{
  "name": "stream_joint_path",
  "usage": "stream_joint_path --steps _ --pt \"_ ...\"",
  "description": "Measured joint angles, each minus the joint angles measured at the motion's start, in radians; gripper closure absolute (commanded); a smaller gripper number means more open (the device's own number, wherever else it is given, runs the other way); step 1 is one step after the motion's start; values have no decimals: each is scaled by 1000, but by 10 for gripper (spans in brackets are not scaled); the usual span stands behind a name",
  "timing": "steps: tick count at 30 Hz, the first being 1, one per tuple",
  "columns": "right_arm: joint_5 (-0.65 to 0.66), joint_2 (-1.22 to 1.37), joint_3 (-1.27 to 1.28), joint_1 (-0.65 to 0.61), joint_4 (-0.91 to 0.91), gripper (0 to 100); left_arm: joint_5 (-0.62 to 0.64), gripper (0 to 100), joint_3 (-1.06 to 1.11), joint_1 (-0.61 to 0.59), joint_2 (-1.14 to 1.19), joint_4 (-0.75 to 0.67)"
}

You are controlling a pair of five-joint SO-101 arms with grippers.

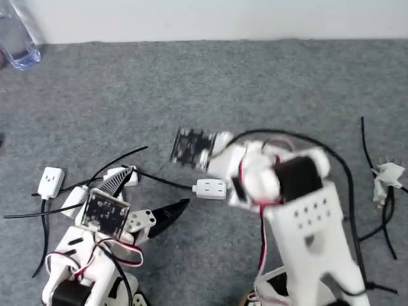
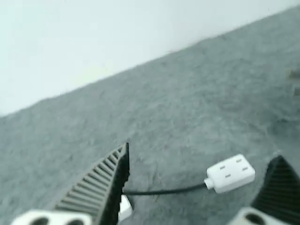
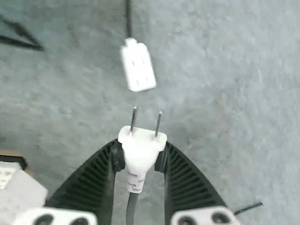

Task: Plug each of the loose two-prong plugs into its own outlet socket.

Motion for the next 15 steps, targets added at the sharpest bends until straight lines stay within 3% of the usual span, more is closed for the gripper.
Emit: stream_joint_path --steps 5,11,15 --pt "-15 -160 150 -28 0 991 0 998 -26 0 0 31" --pt "-15 -344 296 -40 0 991 0 990 -26 3 0 74" --pt "-12 -446 393 -117 3 991 -98 990 -28 58 0 63"
